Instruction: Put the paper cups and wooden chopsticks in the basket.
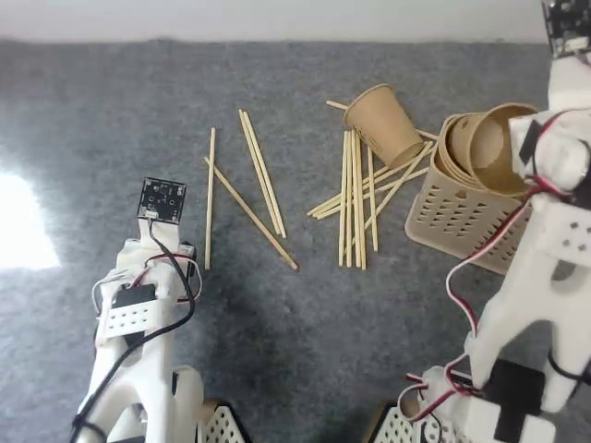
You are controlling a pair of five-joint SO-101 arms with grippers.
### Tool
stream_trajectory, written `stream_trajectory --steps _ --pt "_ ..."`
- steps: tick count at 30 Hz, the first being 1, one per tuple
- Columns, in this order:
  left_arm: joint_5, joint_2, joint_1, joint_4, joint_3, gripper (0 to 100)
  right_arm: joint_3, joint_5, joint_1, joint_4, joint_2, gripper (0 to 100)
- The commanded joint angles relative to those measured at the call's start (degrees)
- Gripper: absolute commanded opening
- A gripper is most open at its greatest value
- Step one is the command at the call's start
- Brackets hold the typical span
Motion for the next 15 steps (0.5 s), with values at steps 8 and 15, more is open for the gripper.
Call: stream_trajectory --steps 8,15 --pt "0.1 -1.1 0.5 -1.4 -0.3 14 0.0 0.9 -1.9 -12.1 0.0 39.0" --pt "0.1 -1.1 0.4 -1.4 -0.3 14 0.6 0.4 -1.6 1.6 -3.6 39.0"
